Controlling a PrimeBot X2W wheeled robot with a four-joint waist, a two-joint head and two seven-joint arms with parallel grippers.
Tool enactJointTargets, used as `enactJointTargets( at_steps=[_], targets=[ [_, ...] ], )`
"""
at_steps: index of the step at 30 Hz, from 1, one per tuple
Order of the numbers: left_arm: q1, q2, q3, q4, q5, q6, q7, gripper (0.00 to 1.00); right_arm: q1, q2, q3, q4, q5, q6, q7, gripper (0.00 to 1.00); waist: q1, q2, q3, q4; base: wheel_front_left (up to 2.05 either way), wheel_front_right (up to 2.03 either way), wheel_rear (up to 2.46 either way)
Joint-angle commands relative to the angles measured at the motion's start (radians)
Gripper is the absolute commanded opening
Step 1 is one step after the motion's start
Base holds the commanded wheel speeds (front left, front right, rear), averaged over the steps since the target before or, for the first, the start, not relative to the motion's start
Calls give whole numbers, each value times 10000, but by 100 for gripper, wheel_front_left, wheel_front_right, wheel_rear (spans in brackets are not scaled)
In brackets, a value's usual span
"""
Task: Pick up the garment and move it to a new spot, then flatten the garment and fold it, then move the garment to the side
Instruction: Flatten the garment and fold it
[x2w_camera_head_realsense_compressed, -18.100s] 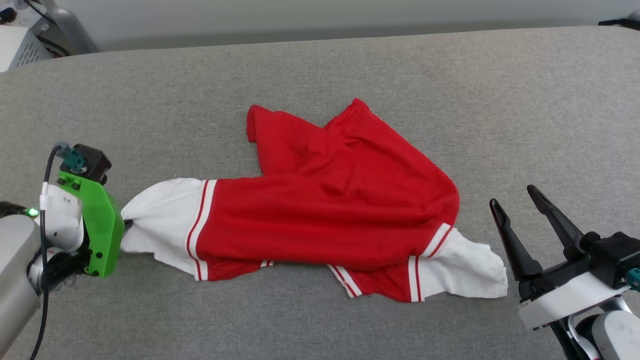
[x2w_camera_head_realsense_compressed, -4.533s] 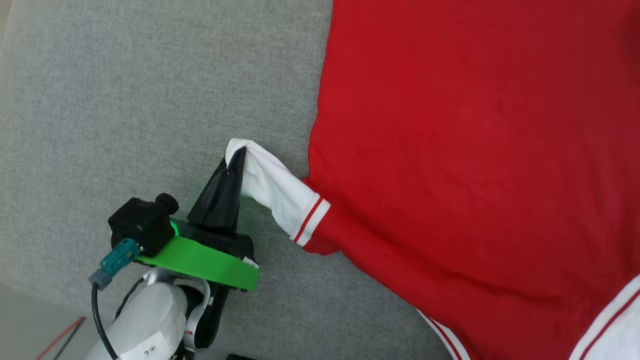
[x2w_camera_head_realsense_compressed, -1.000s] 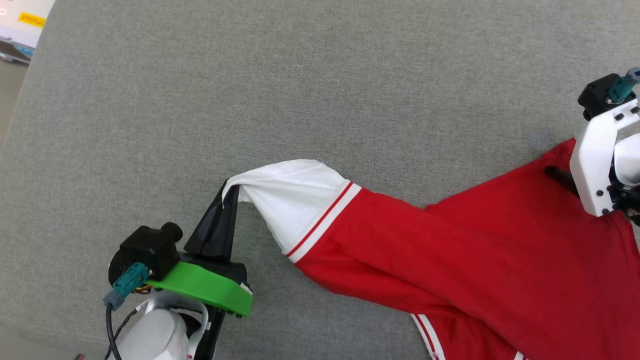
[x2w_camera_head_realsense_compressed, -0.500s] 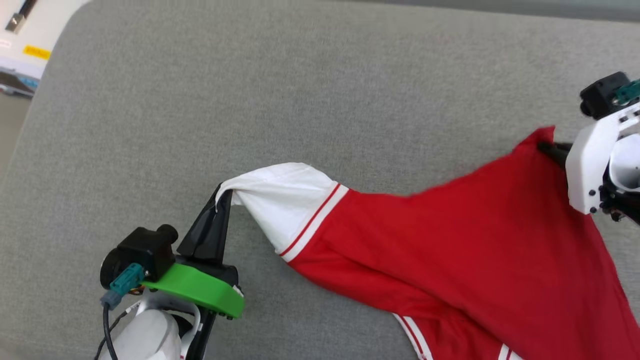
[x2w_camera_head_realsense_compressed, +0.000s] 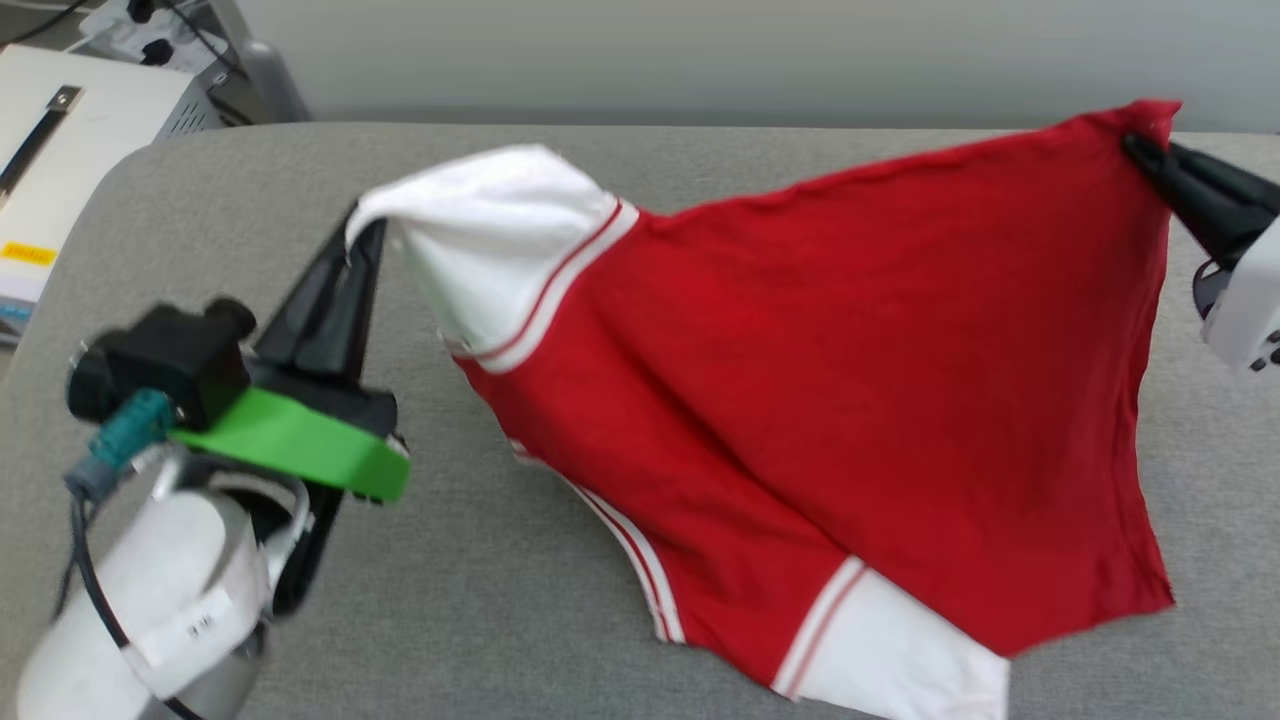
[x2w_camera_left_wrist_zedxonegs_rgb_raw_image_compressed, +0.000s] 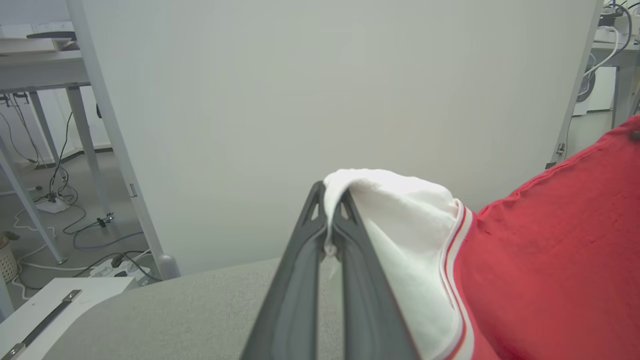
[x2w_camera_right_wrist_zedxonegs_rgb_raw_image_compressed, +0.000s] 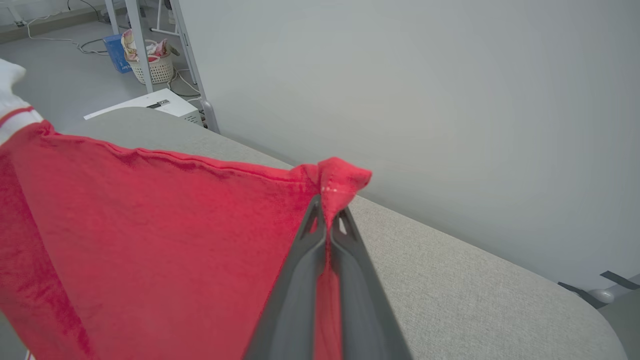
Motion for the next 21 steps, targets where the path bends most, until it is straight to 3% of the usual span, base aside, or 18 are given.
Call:
enactJointTargets(
  at_steps=[1,7,12,21],
  targets=[
    [-531,133,97,-20,152,-108,97,0,105,3,-228,-126,-112,-7,-207,0,0,-1,-268,-350,0,0,0],
    [-2482,292,162,125,217,-565,705,0,-156,165,-1100,-513,-490,-7,-400,0,0,-1,-125,-530,0,0,0],
    [-4508,-7,42,763,240,-993,1125,0,-853,444,-1783,-643,-915,-7,-174,0,0,-1,430,-548,0,0,0],
    [-9062,-702,-362,2883,731,-1782,1635,0,-4019,910,-2358,225,-1954,-7,693,0,0,-1,2227,-525,0,0,0]
  ],
)
